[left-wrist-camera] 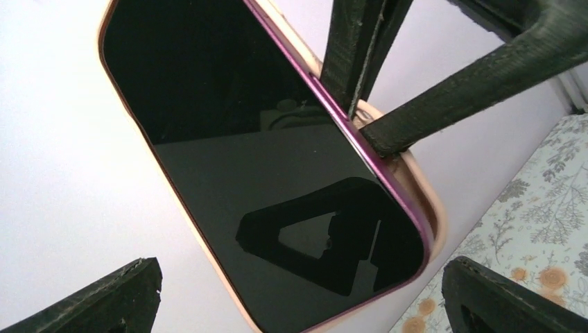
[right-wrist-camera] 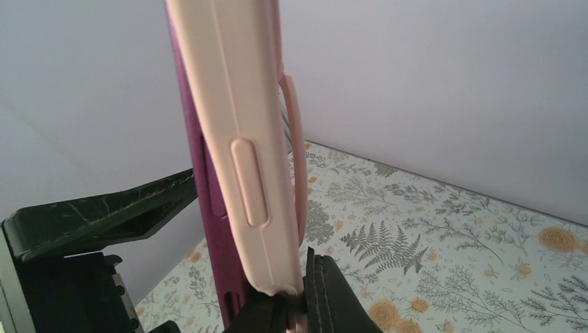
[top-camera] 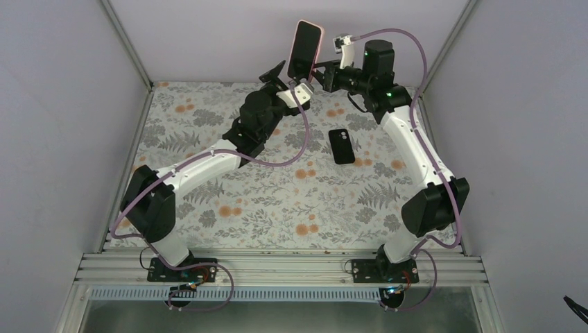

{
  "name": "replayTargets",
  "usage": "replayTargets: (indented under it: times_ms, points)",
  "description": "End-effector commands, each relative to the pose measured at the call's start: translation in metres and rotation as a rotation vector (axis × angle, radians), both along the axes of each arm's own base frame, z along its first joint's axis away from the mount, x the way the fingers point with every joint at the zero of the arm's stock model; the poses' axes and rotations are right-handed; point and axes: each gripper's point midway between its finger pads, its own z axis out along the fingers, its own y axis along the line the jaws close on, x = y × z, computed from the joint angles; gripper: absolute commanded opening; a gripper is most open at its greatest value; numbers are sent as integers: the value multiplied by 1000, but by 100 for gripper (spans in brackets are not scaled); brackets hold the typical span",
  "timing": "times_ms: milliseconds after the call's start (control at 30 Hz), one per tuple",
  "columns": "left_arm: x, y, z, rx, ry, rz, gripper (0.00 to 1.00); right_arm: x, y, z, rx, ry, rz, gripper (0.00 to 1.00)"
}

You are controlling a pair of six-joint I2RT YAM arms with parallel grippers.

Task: Take the phone out of the phone case

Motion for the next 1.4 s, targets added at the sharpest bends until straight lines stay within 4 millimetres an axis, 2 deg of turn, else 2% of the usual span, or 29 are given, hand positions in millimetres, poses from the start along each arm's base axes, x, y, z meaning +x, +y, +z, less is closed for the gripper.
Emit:
replayTargets:
  times_ms: [0,267,433,567,800,900,1033,1133,1200,1267,1367]
  points:
    - [0,8,28,-65,-70,48,100,-8,7,22,29,-95,42,3]
    - [-17,-1,23,-48,-23,-63,99,-5,6,16,19,-88,34,3]
    - [-18,1,28,-66,-23,-58,100,-6,8,16,17,-91,38,3]
    - [-14,5,33,-70,-40,-25,100,-6,8,15,15,-90,39,3]
    - [0,4,22,-43,-51,36,99,-9,11,19,23,-92,50,3]
    - [6,18,28,-80,-78,125,98,-11,11,21,25,-94,54,3]
    - [9,54,49,-135,-213,339,97,-12,11,17,24,-82,61,3]
    - [2,87,65,-186,-336,511,97,-15,14,14,31,-70,85,3]
    - [-6,106,73,-250,-403,571,93,-22,20,14,39,-69,139,3]
    - [-4,109,72,-254,-404,579,89,-29,25,16,38,-69,186,3]
    - [-6,113,76,-250,-450,607,81,-29,33,-1,0,-45,226,3]
